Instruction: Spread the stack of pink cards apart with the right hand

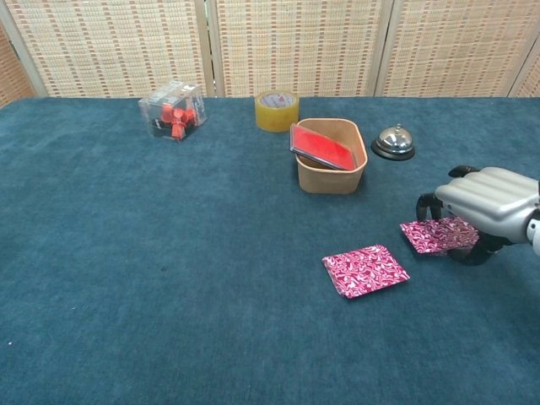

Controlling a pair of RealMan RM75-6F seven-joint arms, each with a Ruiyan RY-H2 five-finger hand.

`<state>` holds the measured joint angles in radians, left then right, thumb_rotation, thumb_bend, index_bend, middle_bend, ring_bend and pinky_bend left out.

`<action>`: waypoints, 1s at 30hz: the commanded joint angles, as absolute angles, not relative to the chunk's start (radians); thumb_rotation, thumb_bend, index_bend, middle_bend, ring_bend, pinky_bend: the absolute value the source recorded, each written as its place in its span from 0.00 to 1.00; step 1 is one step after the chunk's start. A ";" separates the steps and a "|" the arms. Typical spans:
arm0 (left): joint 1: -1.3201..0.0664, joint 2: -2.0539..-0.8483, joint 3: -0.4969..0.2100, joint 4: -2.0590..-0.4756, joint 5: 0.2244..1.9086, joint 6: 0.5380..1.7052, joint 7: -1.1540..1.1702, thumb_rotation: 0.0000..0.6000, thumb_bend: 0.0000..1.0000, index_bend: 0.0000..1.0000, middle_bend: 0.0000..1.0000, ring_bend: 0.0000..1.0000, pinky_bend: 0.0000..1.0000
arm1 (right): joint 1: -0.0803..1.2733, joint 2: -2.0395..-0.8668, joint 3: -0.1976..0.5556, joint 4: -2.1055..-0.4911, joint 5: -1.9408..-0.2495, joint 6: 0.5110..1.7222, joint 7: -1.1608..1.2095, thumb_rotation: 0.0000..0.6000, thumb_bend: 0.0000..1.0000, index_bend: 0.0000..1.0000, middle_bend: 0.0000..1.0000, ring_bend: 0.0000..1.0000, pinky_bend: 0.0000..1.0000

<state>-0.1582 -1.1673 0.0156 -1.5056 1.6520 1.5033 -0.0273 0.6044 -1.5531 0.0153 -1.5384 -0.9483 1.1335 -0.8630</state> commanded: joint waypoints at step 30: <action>-0.158 -1.167 0.016 -1.509 1.652 1.503 -0.022 1.00 0.47 0.00 0.00 0.00 0.04 | 0.584 -1.542 0.023 -1.573 -1.012 1.175 -0.856 1.00 0.30 0.60 0.47 0.40 0.01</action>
